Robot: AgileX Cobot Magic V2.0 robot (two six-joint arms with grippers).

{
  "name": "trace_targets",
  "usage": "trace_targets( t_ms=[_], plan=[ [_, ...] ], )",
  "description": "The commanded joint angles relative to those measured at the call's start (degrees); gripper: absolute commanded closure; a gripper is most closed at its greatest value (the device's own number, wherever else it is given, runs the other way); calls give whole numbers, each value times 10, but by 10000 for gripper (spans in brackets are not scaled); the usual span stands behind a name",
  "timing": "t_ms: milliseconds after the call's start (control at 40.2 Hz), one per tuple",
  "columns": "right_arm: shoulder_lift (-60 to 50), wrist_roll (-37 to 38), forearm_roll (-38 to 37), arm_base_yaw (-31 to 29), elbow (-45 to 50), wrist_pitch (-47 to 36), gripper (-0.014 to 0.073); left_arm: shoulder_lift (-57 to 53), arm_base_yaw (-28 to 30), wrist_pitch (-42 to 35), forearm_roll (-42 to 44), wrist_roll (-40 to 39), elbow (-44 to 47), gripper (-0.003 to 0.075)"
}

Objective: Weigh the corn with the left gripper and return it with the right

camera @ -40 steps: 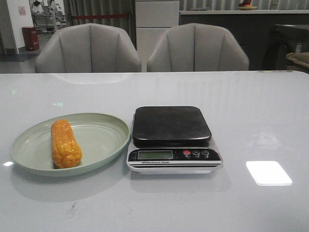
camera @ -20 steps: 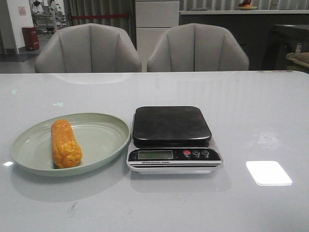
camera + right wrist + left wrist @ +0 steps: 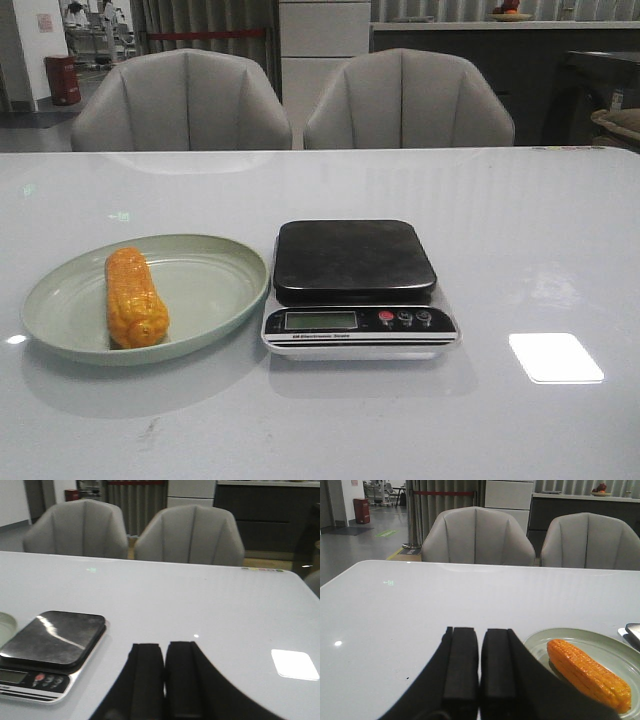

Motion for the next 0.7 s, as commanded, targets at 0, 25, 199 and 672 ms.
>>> trace_targets(
  t_ms=[0, 25, 199, 672],
  plan=[
    [6, -7, -7, -32, 13, -73, 429, -12, 2, -41, -4, -2, 0, 606],
    [6, -7, -7, -37, 22, -80, 429, -12, 2, -41, -4, -2, 0, 606],
    [1, -7, -7, -40, 88, -163, 429, -12, 2, -41, -4, -2, 0, 606],
    [-38, -7, -7, -41, 85, -146, 429, -11, 2, -41, -4, -2, 0, 606]
  ],
)
